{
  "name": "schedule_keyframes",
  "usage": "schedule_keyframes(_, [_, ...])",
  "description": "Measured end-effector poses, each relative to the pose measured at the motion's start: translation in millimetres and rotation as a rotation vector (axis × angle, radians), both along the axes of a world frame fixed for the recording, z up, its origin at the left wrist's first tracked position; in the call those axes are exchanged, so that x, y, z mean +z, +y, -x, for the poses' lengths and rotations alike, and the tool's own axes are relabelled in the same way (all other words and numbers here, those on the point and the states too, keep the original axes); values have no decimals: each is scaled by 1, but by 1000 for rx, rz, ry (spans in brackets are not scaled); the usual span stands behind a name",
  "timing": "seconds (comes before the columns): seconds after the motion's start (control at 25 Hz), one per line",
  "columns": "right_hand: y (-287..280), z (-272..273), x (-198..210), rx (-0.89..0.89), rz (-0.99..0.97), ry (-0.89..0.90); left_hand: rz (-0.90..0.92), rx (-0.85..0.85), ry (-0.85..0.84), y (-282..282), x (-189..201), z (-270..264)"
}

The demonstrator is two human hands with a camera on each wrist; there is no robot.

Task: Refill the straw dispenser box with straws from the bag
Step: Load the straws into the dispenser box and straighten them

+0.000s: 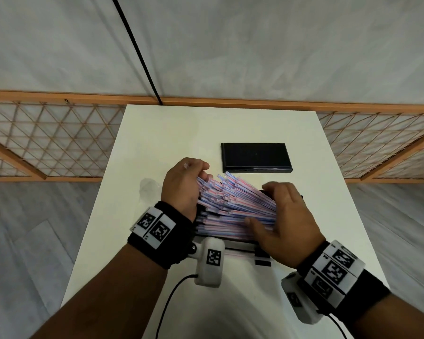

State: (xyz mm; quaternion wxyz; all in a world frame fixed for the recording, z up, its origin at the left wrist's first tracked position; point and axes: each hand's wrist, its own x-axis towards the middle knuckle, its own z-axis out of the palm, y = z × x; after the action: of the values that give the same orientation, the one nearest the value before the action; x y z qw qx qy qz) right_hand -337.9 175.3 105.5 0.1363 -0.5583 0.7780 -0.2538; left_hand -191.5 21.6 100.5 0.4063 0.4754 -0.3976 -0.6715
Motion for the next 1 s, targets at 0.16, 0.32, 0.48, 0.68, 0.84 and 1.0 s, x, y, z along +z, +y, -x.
schedule_keyframes(0.16, [-23, -6, -2, 119, -175, 43, 27, 85, -65, 1, 2, 1])
schedule_keyframes(0.32, [-33, -8, -10, 198, -263, 77, 97, 142, 4, 3, 21, -1])
schedule_keyframes(0.48, [-34, -8, -5, 202, -208, 36, 287, 172, -41, 0, 45, -6])
schedule_keyframes(0.68, [-43, -13, 26, 230, -118, -65, 488, 140, -39, 8, 79, -1])
schedule_keyframes(0.84, [-61, -26, 59, 306, 90, -133, 666, 62, -39, 23, 111, -1])
schedule_keyframes(1.0, [-73, -42, 85, 336, 282, -314, 723, 11, 75, 38, 142, 1])
